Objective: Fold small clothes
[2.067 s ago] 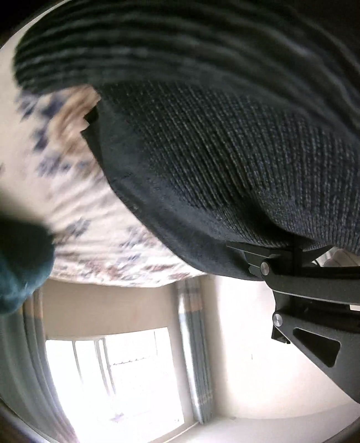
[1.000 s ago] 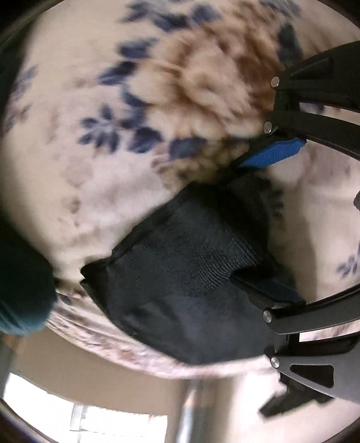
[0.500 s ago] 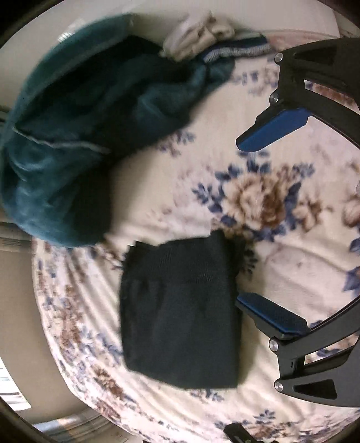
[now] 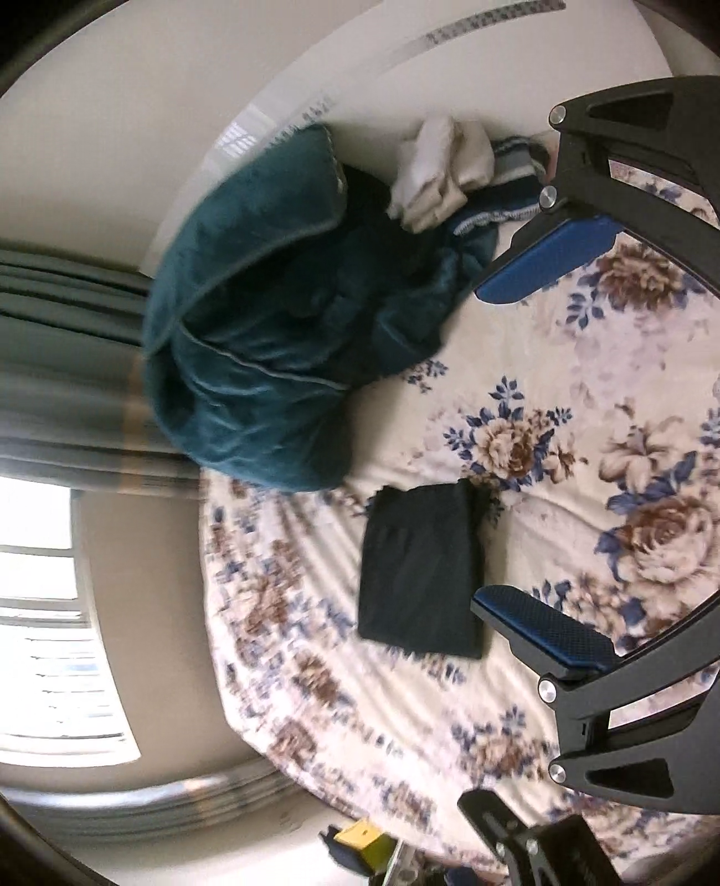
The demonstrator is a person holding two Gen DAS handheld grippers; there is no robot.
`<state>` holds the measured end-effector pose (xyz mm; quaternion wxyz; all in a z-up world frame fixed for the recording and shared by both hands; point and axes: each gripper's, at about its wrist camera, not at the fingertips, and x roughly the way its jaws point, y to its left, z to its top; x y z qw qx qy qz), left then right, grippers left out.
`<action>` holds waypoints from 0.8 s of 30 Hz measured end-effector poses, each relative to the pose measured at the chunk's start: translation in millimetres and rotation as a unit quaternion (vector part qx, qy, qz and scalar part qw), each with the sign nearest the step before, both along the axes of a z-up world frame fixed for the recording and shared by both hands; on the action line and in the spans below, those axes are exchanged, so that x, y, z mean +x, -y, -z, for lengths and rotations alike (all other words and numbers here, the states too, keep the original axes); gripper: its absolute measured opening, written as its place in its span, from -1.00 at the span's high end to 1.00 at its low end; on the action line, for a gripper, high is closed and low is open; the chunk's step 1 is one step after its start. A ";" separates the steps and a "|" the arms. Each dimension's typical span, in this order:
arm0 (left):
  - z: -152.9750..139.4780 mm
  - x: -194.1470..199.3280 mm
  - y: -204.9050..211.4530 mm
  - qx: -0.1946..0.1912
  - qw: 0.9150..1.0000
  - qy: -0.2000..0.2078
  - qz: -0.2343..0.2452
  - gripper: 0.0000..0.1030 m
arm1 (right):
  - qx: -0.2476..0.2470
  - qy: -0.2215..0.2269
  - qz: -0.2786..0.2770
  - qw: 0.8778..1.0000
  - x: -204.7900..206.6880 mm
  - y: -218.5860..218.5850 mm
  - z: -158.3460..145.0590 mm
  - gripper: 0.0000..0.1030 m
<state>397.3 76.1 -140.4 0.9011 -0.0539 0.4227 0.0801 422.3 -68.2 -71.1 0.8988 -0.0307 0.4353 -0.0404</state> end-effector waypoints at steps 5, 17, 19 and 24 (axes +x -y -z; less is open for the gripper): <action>-54.9 -48.8 10.7 0.015 0.999 0.041 -0.007 -1.00 | 0.012 0.034 -0.018 0.999 -58.3 9.1 -80.5 -1.00; -103.7 -131.8 28.7 0.027 0.997 0.073 -0.014 -1.00 | 0.017 0.092 -0.038 0.995 -170.6 24.5 -184.0 -1.00; -103.9 -137.2 29.5 0.024 0.997 0.073 -0.015 -1.00 | 0.014 0.099 -0.038 0.994 -183.6 27.0 -192.7 -1.00; -107.4 -148.7 34.9 0.029 0.996 0.078 -0.014 -1.00 | 0.017 0.107 -0.038 0.993 -208.0 33.5 -206.5 -1.00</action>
